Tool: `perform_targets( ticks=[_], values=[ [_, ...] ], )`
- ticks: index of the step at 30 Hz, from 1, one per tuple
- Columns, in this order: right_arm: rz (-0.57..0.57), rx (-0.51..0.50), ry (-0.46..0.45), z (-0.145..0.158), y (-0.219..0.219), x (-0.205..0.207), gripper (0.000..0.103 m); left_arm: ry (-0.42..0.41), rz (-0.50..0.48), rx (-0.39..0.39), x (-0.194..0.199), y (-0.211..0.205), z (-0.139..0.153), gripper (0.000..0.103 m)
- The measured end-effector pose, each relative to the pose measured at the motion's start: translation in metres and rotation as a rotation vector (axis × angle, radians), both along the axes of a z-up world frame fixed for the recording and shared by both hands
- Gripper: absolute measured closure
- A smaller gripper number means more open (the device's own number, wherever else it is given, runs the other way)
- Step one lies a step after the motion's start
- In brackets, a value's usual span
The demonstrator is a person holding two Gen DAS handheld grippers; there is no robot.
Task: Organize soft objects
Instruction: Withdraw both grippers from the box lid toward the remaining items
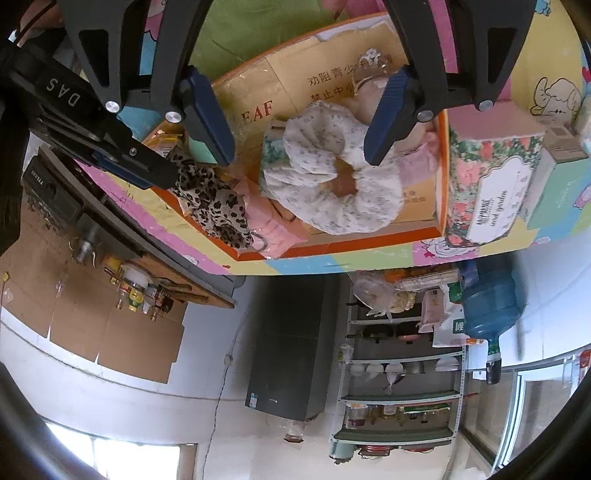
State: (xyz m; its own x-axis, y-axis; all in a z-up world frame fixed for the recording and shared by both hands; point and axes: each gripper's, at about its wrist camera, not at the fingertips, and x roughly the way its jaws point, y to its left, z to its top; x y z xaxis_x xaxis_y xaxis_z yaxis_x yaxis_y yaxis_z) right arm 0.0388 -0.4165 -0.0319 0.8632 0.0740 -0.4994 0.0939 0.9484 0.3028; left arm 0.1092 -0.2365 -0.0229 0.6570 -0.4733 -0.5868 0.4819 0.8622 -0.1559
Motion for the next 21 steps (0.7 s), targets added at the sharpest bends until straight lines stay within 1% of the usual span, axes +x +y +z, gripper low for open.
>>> perform_targets(
  ticks=[15, 17, 18, 19, 21],
  values=[
    [0.013, -0.024, -0.045, 0.021, 0.019, -0.028, 0.059, -0.071, 0.043, -0.034, -0.032, 0.031, 0.020, 0.031],
    [0.014, -0.027, -0.053, 0.025, 0.023, -0.032, 0.052, -0.082, 0.049, -0.038, -0.037, 0.037, 0.023, 0.030],
    [0.015, -0.032, -0.058, 0.026, 0.025, -0.034, 0.043, -0.089, 0.052, -0.039, -0.040, 0.040, 0.024, 0.030],
    [0.014, -0.038, -0.063, 0.028, 0.028, -0.035, 0.038, -0.094, 0.056, -0.039, -0.042, 0.042, 0.026, 0.030],
    [0.019, -0.051, -0.070, 0.031, 0.035, -0.037, 0.035, -0.113, 0.073, -0.039, -0.048, 0.050, 0.028, 0.026]
  ],
)
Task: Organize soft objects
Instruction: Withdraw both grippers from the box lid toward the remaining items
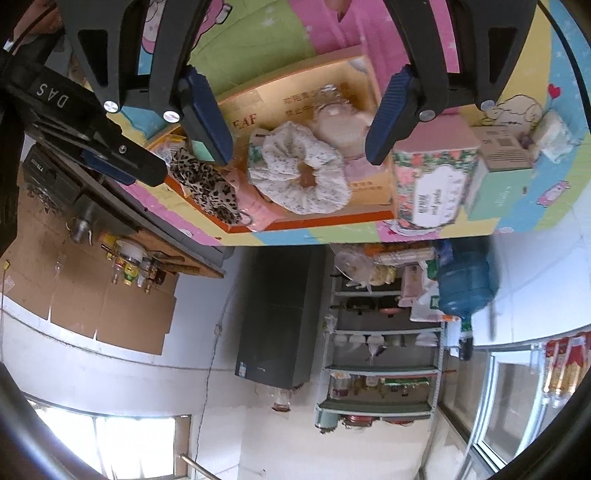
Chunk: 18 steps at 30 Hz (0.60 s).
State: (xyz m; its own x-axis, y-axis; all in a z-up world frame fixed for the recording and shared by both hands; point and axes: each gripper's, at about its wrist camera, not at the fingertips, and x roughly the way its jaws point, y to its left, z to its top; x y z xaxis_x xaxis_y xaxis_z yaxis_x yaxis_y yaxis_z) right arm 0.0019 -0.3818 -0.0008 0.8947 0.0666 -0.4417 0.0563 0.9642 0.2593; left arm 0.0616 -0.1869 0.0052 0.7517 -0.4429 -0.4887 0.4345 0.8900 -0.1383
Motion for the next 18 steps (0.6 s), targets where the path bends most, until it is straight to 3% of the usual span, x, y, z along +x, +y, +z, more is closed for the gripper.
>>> perform_targets(
  ticks=[8, 18],
  values=[
    [0.052, -0.018, -0.015, 0.009, 0.032, -0.006, 0.032, -0.080, 0.088, -0.027, -0.020, 0.045, 0.010, 0.010],
    [0.129, -0.039, -0.029, 0.016, 0.081, -0.006, 0.031, -0.095, 0.175, 0.027, -0.031, 0.090, 0.007, 0.009]
  ],
)
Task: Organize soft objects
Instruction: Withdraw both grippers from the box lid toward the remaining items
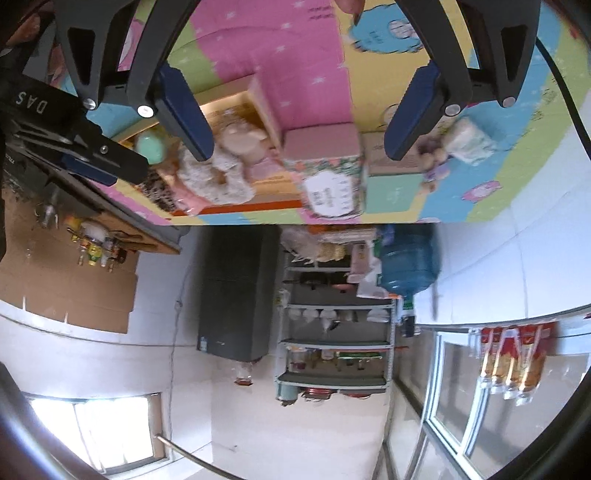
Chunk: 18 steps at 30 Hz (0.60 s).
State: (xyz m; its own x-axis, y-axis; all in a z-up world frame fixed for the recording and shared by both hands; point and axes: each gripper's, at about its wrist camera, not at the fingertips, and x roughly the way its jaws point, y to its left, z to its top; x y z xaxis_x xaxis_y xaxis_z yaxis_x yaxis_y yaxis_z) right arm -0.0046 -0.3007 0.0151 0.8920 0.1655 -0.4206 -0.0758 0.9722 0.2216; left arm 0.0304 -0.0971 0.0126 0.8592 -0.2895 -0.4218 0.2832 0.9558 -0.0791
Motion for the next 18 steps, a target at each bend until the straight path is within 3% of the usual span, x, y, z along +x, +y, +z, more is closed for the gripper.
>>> perform_targets(
  ticks=[18],
  values=[
    [0.234, -0.039, 0.041, -0.009, 0.115, 0.037, 0.031, 0.010, 0.244, 0.002, 0.005, 0.126, -0.011, 0.009]
  ],
)
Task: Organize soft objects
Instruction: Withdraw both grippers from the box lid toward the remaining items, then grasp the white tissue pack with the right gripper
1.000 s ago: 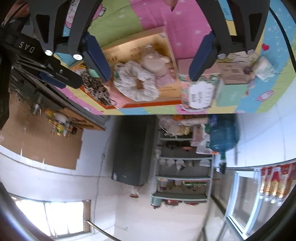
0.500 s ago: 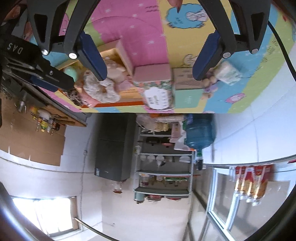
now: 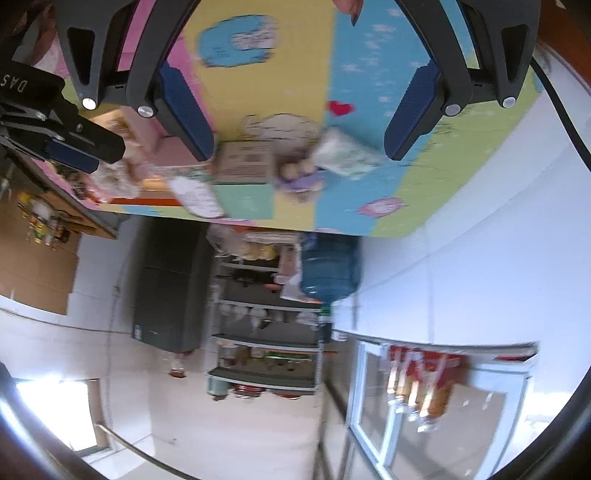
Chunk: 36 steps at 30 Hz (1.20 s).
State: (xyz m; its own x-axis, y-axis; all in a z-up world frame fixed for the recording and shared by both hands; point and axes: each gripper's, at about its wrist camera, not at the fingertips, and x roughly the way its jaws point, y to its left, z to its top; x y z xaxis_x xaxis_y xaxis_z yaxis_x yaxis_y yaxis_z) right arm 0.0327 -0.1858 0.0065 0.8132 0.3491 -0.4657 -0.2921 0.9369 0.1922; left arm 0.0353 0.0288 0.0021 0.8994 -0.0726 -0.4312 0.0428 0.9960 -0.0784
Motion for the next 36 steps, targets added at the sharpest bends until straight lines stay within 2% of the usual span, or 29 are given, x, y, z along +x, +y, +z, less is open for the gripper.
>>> perform_targets(
  ticks=[5, 12, 16, 20, 24, 27, 36],
  values=[
    [0.107, 0.000, 0.043, -0.008, 0.041, 0.022, 0.031, 0.012, 0.073, -0.006, 0.004, 0.044, -0.008, 0.009],
    [0.267, -0.063, 0.068, -0.015, 0.101, 0.066, 0.031, 0.030, 0.167, -0.011, 0.008, 0.096, -0.020, 0.009],
    [0.368, -0.122, 0.106, -0.017, 0.136, 0.098, 0.031, 0.044, 0.206, -0.036, 0.011, 0.122, -0.028, 0.009],
    [0.459, -0.229, 0.146, -0.027, 0.178, 0.129, 0.031, 0.064, 0.223, -0.060, 0.016, 0.141, -0.036, 0.009],
    [0.492, -0.339, 0.198, -0.044, 0.209, 0.156, 0.031, 0.081, 0.220, -0.083, 0.021, 0.155, -0.042, 0.009],
    [0.507, -0.400, 0.203, -0.050, 0.221, 0.168, 0.031, 0.092, 0.217, -0.090, 0.024, 0.161, -0.045, 0.009],
    [0.501, -0.467, 0.276, -0.075, 0.230, 0.192, 0.031, 0.102, 0.201, -0.105, 0.031, 0.163, -0.047, 0.009]
  ],
)
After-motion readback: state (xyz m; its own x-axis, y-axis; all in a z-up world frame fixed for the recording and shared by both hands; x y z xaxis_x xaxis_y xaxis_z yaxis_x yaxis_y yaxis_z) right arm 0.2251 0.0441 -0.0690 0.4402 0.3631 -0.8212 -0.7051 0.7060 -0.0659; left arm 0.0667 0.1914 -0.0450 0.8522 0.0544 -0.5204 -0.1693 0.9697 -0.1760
